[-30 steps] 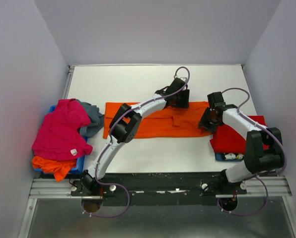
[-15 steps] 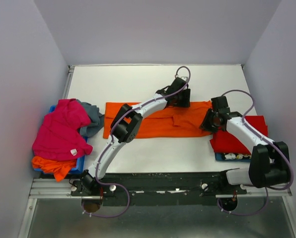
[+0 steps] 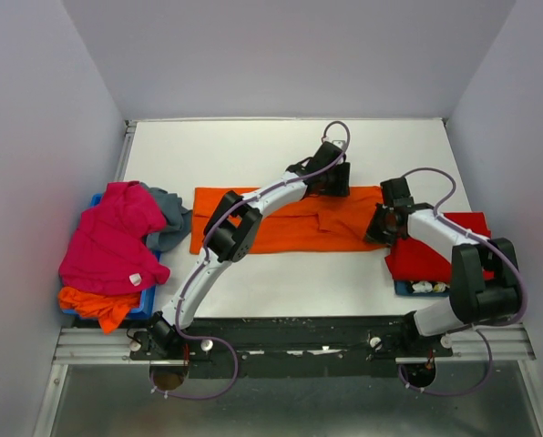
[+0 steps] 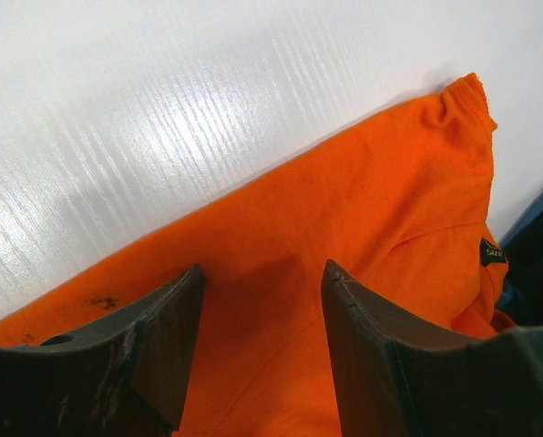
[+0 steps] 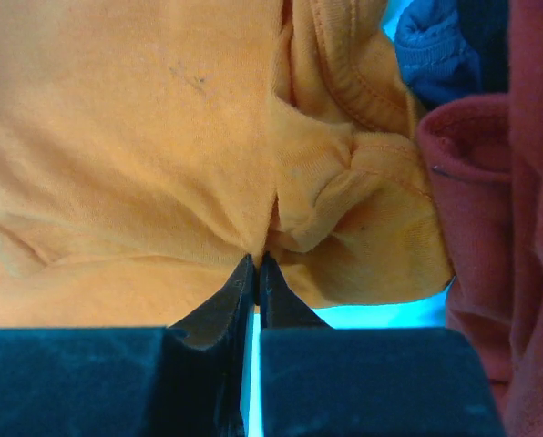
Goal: Fold and stack the t-shirts
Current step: Fold the other side of the tshirt into a rectangle
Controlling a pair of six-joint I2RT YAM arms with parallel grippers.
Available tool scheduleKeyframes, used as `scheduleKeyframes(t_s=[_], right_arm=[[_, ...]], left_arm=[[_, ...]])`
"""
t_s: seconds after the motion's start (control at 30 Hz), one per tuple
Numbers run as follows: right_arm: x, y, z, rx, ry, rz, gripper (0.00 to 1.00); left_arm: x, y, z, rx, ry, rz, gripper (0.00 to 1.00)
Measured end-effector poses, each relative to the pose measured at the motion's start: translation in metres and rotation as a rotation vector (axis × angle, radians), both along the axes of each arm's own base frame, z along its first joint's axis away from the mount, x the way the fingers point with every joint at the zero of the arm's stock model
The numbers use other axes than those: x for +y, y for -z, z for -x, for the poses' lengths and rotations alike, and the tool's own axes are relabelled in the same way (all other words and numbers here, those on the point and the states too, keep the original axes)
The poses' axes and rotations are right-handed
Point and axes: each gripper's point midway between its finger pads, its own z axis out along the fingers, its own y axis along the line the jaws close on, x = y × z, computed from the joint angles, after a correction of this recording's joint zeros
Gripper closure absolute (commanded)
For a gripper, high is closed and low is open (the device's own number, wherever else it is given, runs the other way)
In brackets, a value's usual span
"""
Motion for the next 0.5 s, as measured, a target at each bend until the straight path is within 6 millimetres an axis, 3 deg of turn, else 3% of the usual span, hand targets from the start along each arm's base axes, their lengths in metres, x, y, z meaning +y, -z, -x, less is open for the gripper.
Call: scheduleKeyframes(t_s=[0.27,0.37,0.43,0.5], right_arm=[[0.008,-0.014,0.002,-0.015,-0.011,-0.048,0.92],[0.020,-0.030,0.001,-0.042,-0.027,-0.115,0.79],[0.028,-0.039,0.000,-0.054,-0.040,-0.161,0.65],[0.034,-0.044,0.002,-0.054,-0.049,-0.201,0.60]], left_arm=[[0.000,0.000,0.000,0.000,0.000,0.000,0.36],[0.000,0.000,0.000,0.000,0.000,0.000,0.36],[0.000,0.000,0.000,0.000,0.001,-0.001,0.36],[0.000,0.000,0.000,-0.002,0.003,-0.002,0.35]])
